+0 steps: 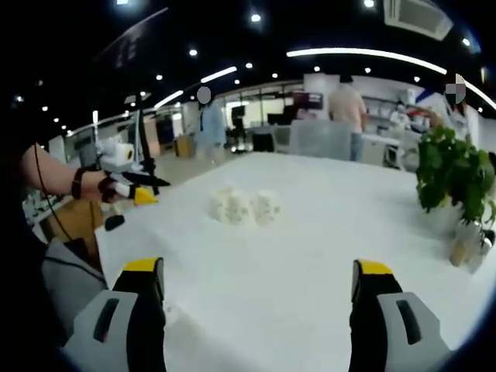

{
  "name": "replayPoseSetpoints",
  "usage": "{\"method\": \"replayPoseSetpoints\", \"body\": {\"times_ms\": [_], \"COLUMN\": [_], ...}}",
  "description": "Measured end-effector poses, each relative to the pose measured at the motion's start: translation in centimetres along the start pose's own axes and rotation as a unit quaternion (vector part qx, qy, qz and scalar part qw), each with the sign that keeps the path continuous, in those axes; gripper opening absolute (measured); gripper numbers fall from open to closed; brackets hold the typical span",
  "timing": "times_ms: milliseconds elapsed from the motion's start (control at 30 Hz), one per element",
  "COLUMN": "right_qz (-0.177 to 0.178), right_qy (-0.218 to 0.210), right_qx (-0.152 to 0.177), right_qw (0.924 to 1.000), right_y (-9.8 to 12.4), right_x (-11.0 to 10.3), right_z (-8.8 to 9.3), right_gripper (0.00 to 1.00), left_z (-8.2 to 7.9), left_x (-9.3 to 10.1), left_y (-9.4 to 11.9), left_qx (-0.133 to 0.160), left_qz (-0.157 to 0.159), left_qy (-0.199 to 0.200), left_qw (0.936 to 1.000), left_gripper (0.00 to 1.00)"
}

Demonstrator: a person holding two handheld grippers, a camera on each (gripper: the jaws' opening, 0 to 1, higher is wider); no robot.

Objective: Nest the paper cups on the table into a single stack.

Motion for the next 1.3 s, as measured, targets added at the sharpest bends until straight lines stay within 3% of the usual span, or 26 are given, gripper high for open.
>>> {"method": "replayPoseSetpoints", "body": {"times_ms": [133, 700, 1133, 1300], "right_qz": [0.002, 0.011, 0.009, 0.017], "right_qy": [0.000, -0.027, -0.032, -0.067], "right_qx": [0.001, 0.006, 0.004, 0.016], "right_qw": [1.0000, 0.9996, 0.9994, 0.9975], "right_y": [0.1, 0.1, -0.2, -0.1], "right_x": [0.1, 0.7, 0.9, 1.5], "right_z": [-0.1, -0.1, -0.1, -0.6], "right_gripper": [0.99, 0.99, 0.99, 0.98], "left_z": [-0.5, -0.2, -0.5, -0.1], "left_x": [-0.4, -2.4, -2.3, -2.8], "left_y": [-0.6, -2.5, -4.8, -5.4], "left_qx": [0.008, 0.010, 0.008, 0.005], "left_qz": [-0.003, -0.010, -0.007, -0.011], "left_qy": [0.003, 0.010, 0.005, 0.004], "left_qw": [1.0000, 0.9998, 0.9999, 0.9999], "left_gripper": [0.98, 0.97, 0.97, 0.96]}}
Point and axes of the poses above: the point that each gripper's makers call its tool centre point, and the gripper's own axes: y roughly backward along the fingers, x roughly to its right, z roughly out of its underside, the point moved 2 cm from there along y, roughly backward along the fingers, and after that the axes turned 5 degrees about -y, right-handed, at the moved point
